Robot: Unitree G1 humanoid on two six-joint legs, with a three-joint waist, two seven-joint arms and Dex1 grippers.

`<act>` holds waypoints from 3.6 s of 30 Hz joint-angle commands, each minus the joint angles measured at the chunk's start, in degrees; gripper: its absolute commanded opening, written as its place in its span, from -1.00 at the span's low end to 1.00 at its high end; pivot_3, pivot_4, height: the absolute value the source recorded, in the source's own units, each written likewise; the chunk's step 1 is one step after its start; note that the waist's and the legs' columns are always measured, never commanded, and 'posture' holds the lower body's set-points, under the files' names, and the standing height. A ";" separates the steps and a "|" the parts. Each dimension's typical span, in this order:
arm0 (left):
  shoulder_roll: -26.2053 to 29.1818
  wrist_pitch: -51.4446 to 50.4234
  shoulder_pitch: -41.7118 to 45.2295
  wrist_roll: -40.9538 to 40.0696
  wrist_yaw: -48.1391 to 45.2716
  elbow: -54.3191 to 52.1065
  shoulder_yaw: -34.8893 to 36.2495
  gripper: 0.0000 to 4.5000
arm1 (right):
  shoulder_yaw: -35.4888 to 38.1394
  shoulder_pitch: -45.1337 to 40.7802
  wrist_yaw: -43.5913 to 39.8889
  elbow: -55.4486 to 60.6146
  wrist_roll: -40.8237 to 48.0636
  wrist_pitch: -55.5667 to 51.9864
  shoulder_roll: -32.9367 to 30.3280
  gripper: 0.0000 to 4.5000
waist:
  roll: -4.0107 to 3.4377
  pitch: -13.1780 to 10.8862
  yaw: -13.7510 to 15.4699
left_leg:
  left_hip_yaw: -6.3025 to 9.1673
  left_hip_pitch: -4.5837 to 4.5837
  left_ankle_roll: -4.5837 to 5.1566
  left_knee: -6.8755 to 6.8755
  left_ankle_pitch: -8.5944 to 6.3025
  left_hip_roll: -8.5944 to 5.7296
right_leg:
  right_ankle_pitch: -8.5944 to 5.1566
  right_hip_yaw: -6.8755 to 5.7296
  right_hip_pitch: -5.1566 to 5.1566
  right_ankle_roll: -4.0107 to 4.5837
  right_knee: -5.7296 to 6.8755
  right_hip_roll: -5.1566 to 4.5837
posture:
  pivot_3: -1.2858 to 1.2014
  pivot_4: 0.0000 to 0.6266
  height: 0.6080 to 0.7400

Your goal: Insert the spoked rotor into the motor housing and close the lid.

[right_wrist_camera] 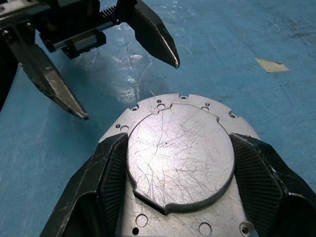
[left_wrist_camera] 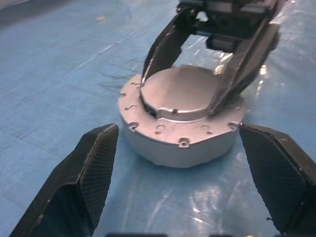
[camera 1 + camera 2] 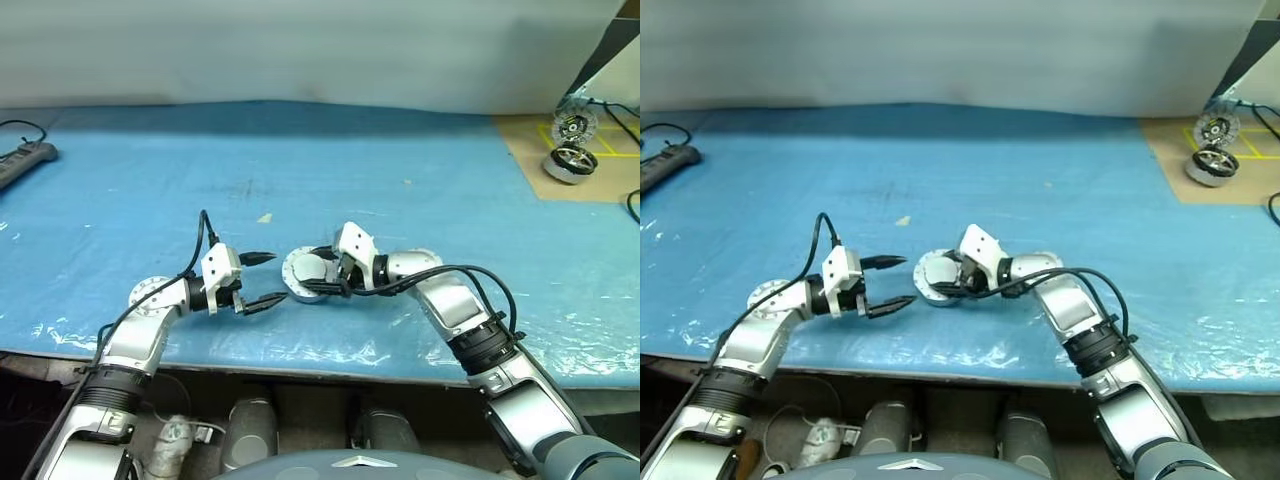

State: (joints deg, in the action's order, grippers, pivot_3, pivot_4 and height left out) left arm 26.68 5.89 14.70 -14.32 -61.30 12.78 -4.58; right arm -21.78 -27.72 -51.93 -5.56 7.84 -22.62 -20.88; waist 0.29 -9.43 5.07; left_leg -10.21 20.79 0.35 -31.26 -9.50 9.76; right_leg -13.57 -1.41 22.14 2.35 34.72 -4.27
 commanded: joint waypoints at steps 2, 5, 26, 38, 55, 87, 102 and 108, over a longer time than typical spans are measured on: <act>-3.01 0.37 3.66 0.00 1.86 1.65 -0.37 0.85 | -1.41 2.60 0.49 -4.62 -2.57 -4.74 -1.69 0.30 | 0.05 0.06 0.19 | 0.00 0.05 0.00 0.03 0.00 0.02 | 0.01 0.00 0.06 0.02 0.00 0.01 | 0.03 -0.52 1.00; -4.40 1.26 3.63 -0.08 2.10 1.99 -0.44 0.85 | -1.42 2.99 0.75 -4.30 -2.75 -4.94 -1.66 0.30 | 0.04 0.13 0.16 | 0.00 0.07 0.00 0.07 0.00 0.01 | 0.10 0.00 0.08 0.18 0.00 0.01 | 0.03 -0.52 1.00; -3.57 3.95 5.22 1.16 -1.62 10.29 -0.42 -0.99 | -1.07 4.73 1.84 -2.92 -2.76 -6.20 -1.90 0.30 | 0.06 0.18 0.43 | 0.00 0.10 0.00 0.25 0.00 -0.01 | -0.08 -0.01 0.09 -0.13 -0.20 0.00 | 0.03 -0.52 1.00; -1.87 6.35 2.10 4.04 -5.81 9.94 -4.58 -0.99 | 0.11 4.52 5.07 -3.16 -2.96 -5.77 -0.49 0.30 | 0.12 0.59 0.45 | 0.01 -0.12 -0.01 0.53 -0.01 -0.03 | -0.12 0.00 -0.03 -0.18 -0.42 0.00 | 0.03 -0.52 1.00; -4.25 7.85 3.63 8.58 -2.35 13.45 -7.40 -1.00 | 2.60 6.08 3.70 0.32 0.04 -7.47 -1.16 0.73 | 0.06 0.68 0.89 | 0.02 -0.74 0.00 1.06 -0.02 -0.23 | -0.24 0.02 -0.78 -0.40 -1.46 -0.09 | 0.03 -0.52 1.00; -3.10 5.11 6.96 7.30 -2.33 9.98 -7.53 -1.00 | 35.37 15.46 12.01 16.30 32.24 -42.66 -2.66 0.99 | -0.03 0.65 0.79 | -0.02 1.06 -0.18 0.89 0.13 -0.12 | 0.01 -0.12 0.64 0.05 -0.96 0.02 | 0.03 -0.52 1.00; -3.34 3.70 7.29 7.14 -1.58 8.11 -7.72 -1.00 | 29.45 14.32 17.72 9.65 33.28 -41.54 8.93 0.99 | -0.02 0.66 0.41 | -0.02 0.83 -0.19 0.89 0.12 -0.10 | 0.01 -0.13 0.43 0.05 -0.97 0.02 | 0.03 -0.52 1.00; -3.75 4.96 6.62 7.61 -1.18 9.47 -7.97 -1.00 | 27.27 15.07 17.16 11.58 33.37 -39.30 9.15 0.71 | -0.03 0.65 0.41 | -0.02 0.70 -0.19 0.89 0.12 -0.10 | 0.01 -0.13 0.29 0.05 -0.96 0.02 | 0.03 -0.52 1.00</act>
State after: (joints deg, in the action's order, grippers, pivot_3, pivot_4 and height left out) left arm 23.08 11.26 22.25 -8.58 -62.75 20.64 -10.99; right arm 7.16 -13.20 -34.49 5.02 40.89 -62.45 -12.05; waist 0.27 -8.78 5.48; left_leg -10.23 21.49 0.16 -30.36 -9.38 9.66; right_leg -13.56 -1.54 22.43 2.40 33.75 -4.25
